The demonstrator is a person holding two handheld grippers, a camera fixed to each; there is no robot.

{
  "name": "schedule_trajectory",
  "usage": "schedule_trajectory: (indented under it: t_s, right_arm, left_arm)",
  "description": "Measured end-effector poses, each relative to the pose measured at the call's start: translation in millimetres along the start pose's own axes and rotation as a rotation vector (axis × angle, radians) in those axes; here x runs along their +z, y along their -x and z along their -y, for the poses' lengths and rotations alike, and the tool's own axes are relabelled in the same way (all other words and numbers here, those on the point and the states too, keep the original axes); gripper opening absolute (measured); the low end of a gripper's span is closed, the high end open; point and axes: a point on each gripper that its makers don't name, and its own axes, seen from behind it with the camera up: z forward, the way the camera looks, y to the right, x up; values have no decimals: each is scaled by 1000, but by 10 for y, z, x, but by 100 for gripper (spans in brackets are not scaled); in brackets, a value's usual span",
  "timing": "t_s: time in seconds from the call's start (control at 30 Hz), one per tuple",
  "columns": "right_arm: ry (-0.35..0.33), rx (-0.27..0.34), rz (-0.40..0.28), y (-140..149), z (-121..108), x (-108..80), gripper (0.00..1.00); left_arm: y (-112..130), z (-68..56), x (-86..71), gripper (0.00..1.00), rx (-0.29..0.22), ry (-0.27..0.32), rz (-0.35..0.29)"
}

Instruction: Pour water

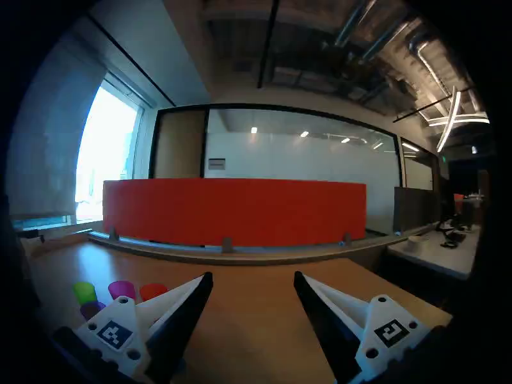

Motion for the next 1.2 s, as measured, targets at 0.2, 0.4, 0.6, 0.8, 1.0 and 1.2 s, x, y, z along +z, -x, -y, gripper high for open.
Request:
schedule_trajectory:
  t_s: [0.2,0.4,0.6,0.8,1.0,1.2]
  right_arm:
    - [30,6,19,44,-84,-55,98]
    - [48,10,25,80,-154,-90,98]
    - [68,0,37,130,-233,-90,98]
    - [72,-7,45,152,-224,-81,98]
    - [65,-8,47,145,-176,-60,98]
    - [64,-10,44,128,-159,-57,98]
  left_arm:
    - [112,-11,0,98,8,-3,0]
    - [190,18,26,98,15,-5,-2]
    - [325,1,37,98,14,6,3]
    - [444,41,54,98,1,-1,22]
    - [490,64,68,98,-5,-1,30]
    - [547,85,80,98,-5,-3,41]
